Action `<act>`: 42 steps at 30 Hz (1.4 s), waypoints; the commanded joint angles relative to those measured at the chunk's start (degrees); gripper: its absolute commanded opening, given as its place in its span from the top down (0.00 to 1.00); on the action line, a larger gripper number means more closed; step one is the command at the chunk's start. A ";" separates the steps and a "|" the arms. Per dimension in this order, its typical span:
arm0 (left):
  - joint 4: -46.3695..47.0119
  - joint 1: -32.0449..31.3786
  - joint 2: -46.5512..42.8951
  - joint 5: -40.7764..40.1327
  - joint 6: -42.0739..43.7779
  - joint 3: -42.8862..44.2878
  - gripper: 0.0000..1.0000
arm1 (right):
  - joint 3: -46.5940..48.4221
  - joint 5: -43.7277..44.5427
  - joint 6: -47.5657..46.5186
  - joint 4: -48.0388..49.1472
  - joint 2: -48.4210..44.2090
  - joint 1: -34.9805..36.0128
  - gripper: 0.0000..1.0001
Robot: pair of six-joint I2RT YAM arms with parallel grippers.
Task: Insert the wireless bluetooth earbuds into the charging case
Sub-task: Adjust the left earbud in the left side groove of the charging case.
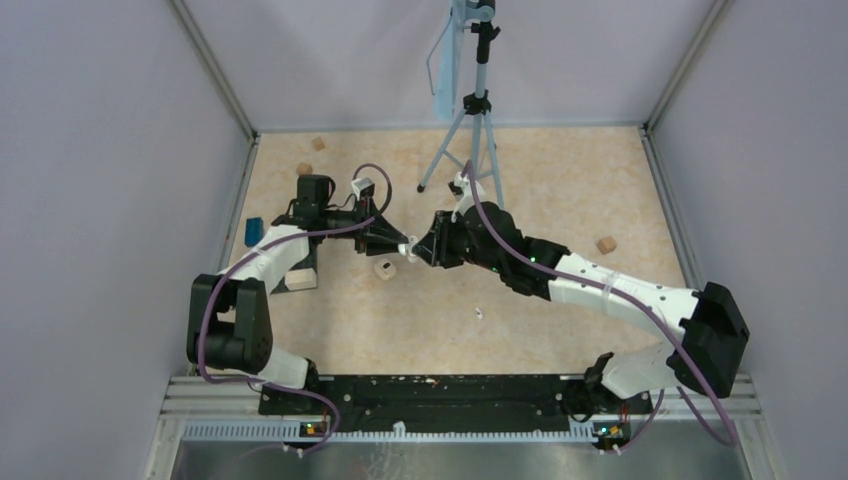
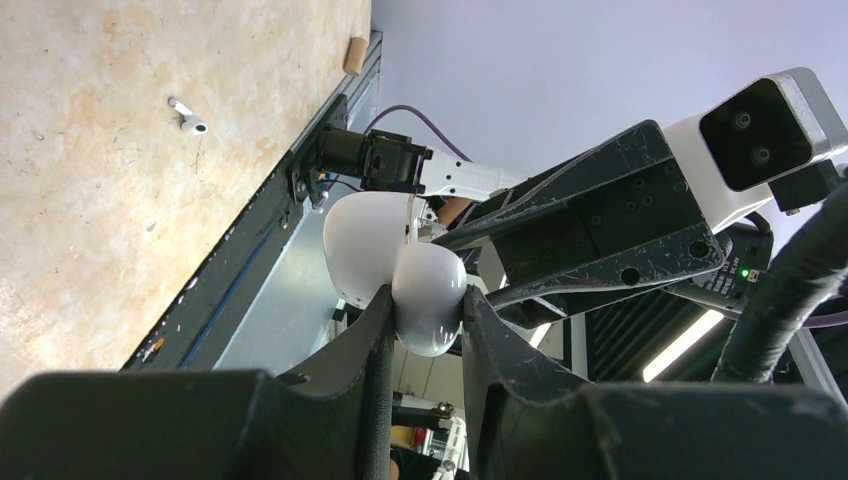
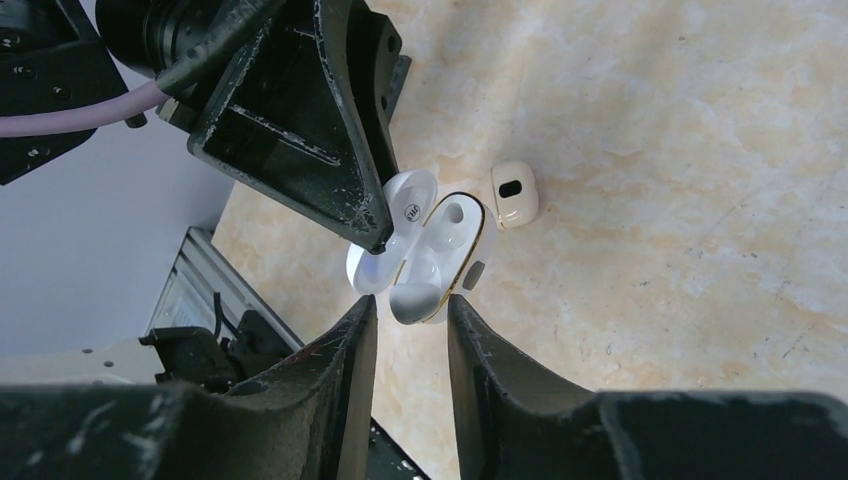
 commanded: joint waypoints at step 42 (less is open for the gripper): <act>-2.38 -0.21 0.76 4.56 4.46 1.89 1.00 | 4.09 -3.49 -8.28 0.82 0.11 0.52 1.00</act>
